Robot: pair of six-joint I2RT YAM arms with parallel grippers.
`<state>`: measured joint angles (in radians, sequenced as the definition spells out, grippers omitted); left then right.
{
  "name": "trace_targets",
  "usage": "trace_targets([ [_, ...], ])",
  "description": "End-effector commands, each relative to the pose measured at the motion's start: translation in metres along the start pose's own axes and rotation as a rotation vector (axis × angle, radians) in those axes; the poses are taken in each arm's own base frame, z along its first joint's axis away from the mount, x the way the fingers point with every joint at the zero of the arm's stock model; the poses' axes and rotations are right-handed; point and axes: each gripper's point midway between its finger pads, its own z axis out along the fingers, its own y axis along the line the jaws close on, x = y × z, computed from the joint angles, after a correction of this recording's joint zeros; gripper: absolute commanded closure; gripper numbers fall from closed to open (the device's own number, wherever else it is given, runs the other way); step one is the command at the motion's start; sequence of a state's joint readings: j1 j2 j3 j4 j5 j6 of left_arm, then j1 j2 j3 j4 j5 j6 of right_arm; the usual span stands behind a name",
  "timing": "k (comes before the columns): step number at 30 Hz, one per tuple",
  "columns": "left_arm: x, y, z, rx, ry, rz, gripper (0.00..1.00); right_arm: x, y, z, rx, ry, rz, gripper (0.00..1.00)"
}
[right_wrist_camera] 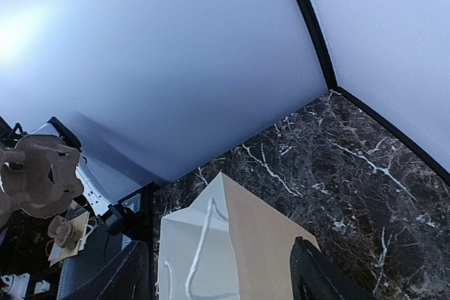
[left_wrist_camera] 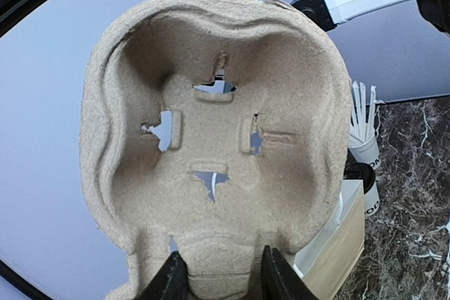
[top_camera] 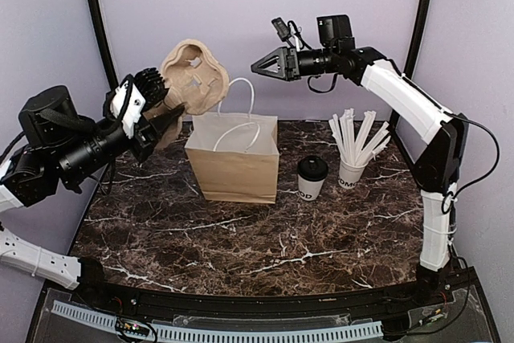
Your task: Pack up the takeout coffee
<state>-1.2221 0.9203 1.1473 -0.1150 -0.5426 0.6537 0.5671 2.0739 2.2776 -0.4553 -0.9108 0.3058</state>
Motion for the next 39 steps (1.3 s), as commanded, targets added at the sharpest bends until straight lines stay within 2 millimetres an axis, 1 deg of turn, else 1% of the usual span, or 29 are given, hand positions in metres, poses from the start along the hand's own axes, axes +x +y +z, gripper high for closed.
trace_targets([
  [1,-0.005,0.011,0.009,-0.023,-0.067,-0.088,0.61,0.001,0.009,-0.016,0.121,0.02,-0.123,0.3],
  [4,0.0,0.01,0.02,-0.011,-0.056,-0.1,0.61,0.017,0.01,-0.018,0.145,0.048,-0.128,0.3],
  [6,0.003,0.008,0.024,-0.001,-0.054,-0.102,0.61,0.027,0.006,-0.017,0.15,0.072,-0.113,0.32],
  [7,0.001,0.012,0.026,-0.016,-0.065,-0.111,0.61,0.031,0.005,-0.017,0.148,0.081,-0.104,0.33],
  [9,0.002,0.013,0.028,-0.02,-0.074,-0.126,0.62,0.037,0.005,-0.016,0.14,0.092,-0.086,0.33],
  [13,0.005,0.013,0.034,-0.018,-0.069,-0.147,0.62,0.042,-0.003,-0.015,0.166,0.101,-0.042,0.33],
  [16,0.004,0.017,0.035,-0.034,-0.069,-0.169,0.61,0.041,-0.012,-0.016,0.218,0.094,-0.013,0.35],
  [18,0.003,0.023,0.035,-0.046,-0.075,-0.183,0.61,0.044,-0.011,-0.013,0.204,0.101,0.006,0.36],
  [21,0.003,0.028,0.036,-0.053,-0.074,-0.194,0.61,0.051,-0.002,-0.005,0.138,0.116,0.042,0.39],
  [25,0.0,0.041,0.037,-0.07,-0.077,-0.22,0.61,0.066,0.013,0.009,0.109,0.16,0.039,0.44],
  [26,0.002,0.045,0.038,-0.077,-0.071,-0.225,0.61,0.069,0.015,0.011,0.104,0.169,0.041,0.44],
  [27,-0.001,0.048,0.038,-0.078,-0.078,-0.241,0.61,0.073,0.016,0.015,0.107,0.177,0.044,0.44],
  [28,0.002,0.052,0.04,-0.085,-0.069,-0.245,0.61,0.076,0.015,0.017,0.12,0.185,0.048,0.44],
  [29,0.0,0.055,0.041,-0.087,-0.073,-0.256,0.61,0.08,0.014,0.02,0.134,0.193,0.051,0.46],
  [30,0.004,0.057,0.044,-0.093,-0.061,-0.259,0.61,0.081,0.01,0.021,0.159,0.196,0.056,0.48],
  [31,0.003,0.063,0.045,-0.101,-0.065,-0.271,0.61,0.084,0.006,0.023,0.177,0.199,0.064,0.49],
  [32,0.005,0.064,0.048,-0.099,-0.058,-0.273,0.61,0.085,0.004,0.024,0.183,0.2,0.071,0.51],
  [33,0.003,0.071,0.049,-0.108,-0.065,-0.283,0.61,0.087,0.002,0.025,0.188,0.202,0.078,0.52],
  [34,0.004,0.073,0.053,-0.107,-0.06,-0.286,0.61,0.087,0.001,0.025,0.194,0.2,0.088,0.53],
  [35,0.003,0.081,0.053,-0.116,-0.07,-0.298,0.61,0.087,0.0,0.026,0.194,0.199,0.093,0.54],
  [36,0.004,0.083,0.057,-0.114,-0.068,-0.303,0.61,0.086,0.0,0.027,0.194,0.195,0.096,0.55],
  [37,0.002,0.092,0.057,-0.12,-0.082,-0.316,0.61,0.086,-0.001,0.027,0.198,0.191,0.103,0.55],
  [38,0.003,0.093,0.061,-0.118,-0.078,-0.32,0.61,0.083,0.0,0.027,0.203,0.185,0.105,0.55],
  [39,0.001,0.1,0.061,-0.124,-0.086,-0.331,0.61,0.081,0.0,0.026,0.214,0.178,0.103,0.52],
])
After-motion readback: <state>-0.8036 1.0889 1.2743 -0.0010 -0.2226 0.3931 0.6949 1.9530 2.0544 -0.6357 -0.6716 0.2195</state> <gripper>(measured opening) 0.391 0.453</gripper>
